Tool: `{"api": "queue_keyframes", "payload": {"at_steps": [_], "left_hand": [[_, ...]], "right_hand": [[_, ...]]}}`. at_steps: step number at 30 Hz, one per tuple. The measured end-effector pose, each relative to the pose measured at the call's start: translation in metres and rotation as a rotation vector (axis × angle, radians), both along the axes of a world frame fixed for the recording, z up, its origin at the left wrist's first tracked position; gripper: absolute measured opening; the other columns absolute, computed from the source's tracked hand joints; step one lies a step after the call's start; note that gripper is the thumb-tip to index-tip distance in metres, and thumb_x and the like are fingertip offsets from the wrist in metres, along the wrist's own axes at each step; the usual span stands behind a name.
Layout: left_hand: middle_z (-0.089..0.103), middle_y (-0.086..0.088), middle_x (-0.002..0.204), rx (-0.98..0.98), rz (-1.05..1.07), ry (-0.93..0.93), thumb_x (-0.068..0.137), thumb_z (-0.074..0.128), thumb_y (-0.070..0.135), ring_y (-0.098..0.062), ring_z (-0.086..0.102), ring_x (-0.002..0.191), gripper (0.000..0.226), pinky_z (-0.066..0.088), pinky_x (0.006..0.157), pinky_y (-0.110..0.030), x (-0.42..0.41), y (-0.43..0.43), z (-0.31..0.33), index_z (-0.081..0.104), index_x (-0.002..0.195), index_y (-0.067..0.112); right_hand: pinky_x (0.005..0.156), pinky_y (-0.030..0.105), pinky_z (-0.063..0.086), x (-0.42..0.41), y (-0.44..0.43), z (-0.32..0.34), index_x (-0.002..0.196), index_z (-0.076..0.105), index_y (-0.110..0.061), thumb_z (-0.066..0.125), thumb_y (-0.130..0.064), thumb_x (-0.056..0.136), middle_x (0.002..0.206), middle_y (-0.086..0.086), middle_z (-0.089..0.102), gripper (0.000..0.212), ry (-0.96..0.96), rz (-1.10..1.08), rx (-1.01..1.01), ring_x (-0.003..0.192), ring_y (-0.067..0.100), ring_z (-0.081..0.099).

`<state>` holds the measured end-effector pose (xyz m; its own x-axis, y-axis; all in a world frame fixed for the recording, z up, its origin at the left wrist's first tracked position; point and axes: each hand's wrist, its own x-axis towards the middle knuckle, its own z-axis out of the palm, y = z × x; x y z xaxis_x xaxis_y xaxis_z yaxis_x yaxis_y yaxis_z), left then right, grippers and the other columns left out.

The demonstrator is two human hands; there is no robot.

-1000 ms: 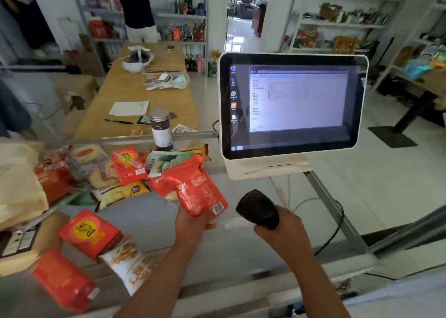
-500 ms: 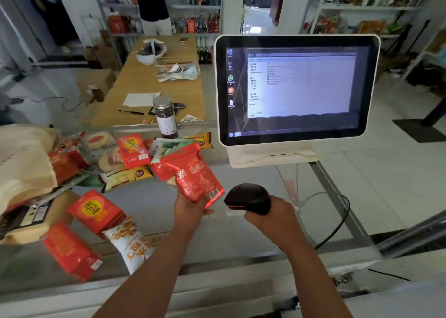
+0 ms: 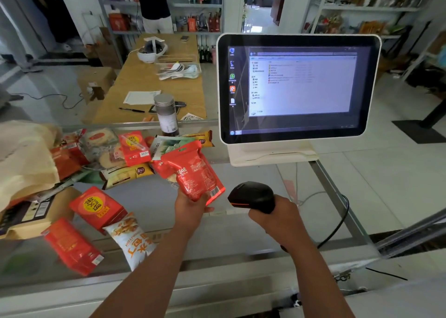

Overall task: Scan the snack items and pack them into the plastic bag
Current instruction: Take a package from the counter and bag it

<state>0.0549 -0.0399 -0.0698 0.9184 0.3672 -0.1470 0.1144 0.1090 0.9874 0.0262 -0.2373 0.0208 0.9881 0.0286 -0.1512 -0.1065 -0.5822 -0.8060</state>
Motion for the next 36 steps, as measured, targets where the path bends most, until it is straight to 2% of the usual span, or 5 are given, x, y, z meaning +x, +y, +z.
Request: {"api": "queue_keyframes", "payload": {"at_steps": [12,21,29,32,36], "left_hand": [[0.058,0.000,0.111,0.012,0.011,-0.002,0.088,0.067,0.010,-0.011,0.064,0.087,0.049,0.056,0.055,-0.020,-0.001,-0.004,0.000,0.039,0.127,0.019],[0.058,0.000,0.111,0.032,0.022,-0.006,0.088,0.068,0.012,-0.014,0.065,0.089,0.051,0.057,0.056,-0.021,0.000,-0.003,-0.004,0.039,0.129,0.021],[0.059,0.002,0.113,0.036,-0.008,-0.007,0.088,0.067,0.015,-0.012,0.066,0.091,0.049,0.059,0.062,-0.026,-0.003,-0.002,-0.003,0.038,0.126,0.025],[0.060,0.001,0.114,0.033,-0.003,-0.011,0.087,0.069,0.014,-0.016,0.067,0.094,0.051,0.059,0.063,-0.028,-0.002,-0.002,-0.005,0.039,0.127,0.025],[0.060,0.001,0.114,0.031,-0.011,-0.005,0.087,0.069,0.015,-0.015,0.067,0.095,0.051,0.059,0.063,-0.028,-0.003,-0.002,-0.006,0.039,0.128,0.025]], "right_hand": [[0.059,0.031,0.051,-0.002,-0.002,0.000,0.068,0.059,-0.016,0.068,-0.020,0.076,0.057,-0.001,0.056,0.012,0.019,-0.027,0.001,0.057,0.012,0.057],[0.056,0.014,0.038,0.000,-0.002,-0.008,0.069,0.053,-0.024,0.068,-0.020,0.080,0.058,-0.007,0.054,0.019,-0.010,-0.015,-0.023,0.057,0.005,0.054],[0.059,0.007,0.035,0.004,0.011,-0.045,0.097,0.055,-0.018,0.071,-0.015,0.075,0.088,-0.003,0.058,0.027,-0.043,0.017,-0.140,0.076,0.007,0.054],[0.073,0.010,0.039,0.004,0.015,-0.065,0.110,0.056,-0.013,0.067,-0.012,0.081,0.101,0.002,0.057,0.031,-0.104,0.003,-0.211,0.093,0.013,0.057],[0.092,0.028,0.044,0.003,0.019,-0.074,0.121,0.054,-0.010,0.069,-0.007,0.082,0.113,0.007,0.055,0.042,-0.189,-0.010,-0.240,0.105,0.020,0.056]]}}
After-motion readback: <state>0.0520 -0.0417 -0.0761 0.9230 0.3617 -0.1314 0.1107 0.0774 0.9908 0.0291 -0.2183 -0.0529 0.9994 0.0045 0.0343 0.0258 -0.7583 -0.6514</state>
